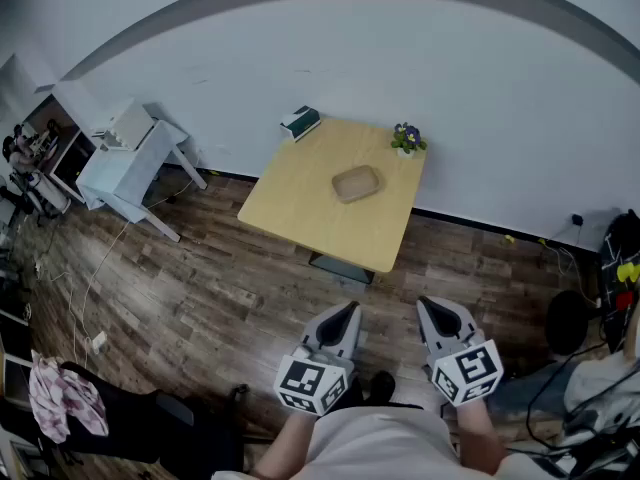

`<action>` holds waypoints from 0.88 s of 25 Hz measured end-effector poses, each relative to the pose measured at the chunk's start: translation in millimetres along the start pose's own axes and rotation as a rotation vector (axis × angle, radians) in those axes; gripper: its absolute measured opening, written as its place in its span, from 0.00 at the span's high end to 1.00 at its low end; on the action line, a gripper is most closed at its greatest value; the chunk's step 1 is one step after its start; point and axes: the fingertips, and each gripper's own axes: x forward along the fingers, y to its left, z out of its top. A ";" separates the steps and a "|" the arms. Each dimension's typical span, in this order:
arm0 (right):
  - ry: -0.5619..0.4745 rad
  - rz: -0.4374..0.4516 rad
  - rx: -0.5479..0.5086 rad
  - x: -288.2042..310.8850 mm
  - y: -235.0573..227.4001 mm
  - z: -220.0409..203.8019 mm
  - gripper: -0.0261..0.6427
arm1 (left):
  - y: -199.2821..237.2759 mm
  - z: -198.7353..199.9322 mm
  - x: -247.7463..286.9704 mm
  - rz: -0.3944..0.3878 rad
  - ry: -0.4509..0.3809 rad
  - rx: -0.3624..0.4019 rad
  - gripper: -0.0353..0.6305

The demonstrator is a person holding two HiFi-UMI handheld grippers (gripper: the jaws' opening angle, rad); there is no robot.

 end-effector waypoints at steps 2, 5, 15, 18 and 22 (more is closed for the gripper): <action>0.000 0.003 -0.004 -4.6 -1.8 -2.2 0.95 | -4.3 -0.4 0.3 0.003 -0.002 0.005 0.94; 0.001 0.005 -0.008 -10.1 -5.1 -4.7 0.95 | -8.8 -0.9 2.1 0.006 -0.005 0.009 0.94; -0.009 -0.036 0.015 -31.4 -8.6 -13.3 0.95 | -18.9 -11.4 -8.4 0.021 0.012 0.016 0.94; 0.000 -0.031 0.016 -31.7 -7.5 -15.8 0.95 | -17.8 -13.8 -13.4 0.031 0.016 0.015 0.94; 0.008 -0.021 0.022 -28.9 -4.1 -18.7 0.95 | -12.9 -17.7 -18.5 0.043 0.027 0.014 0.94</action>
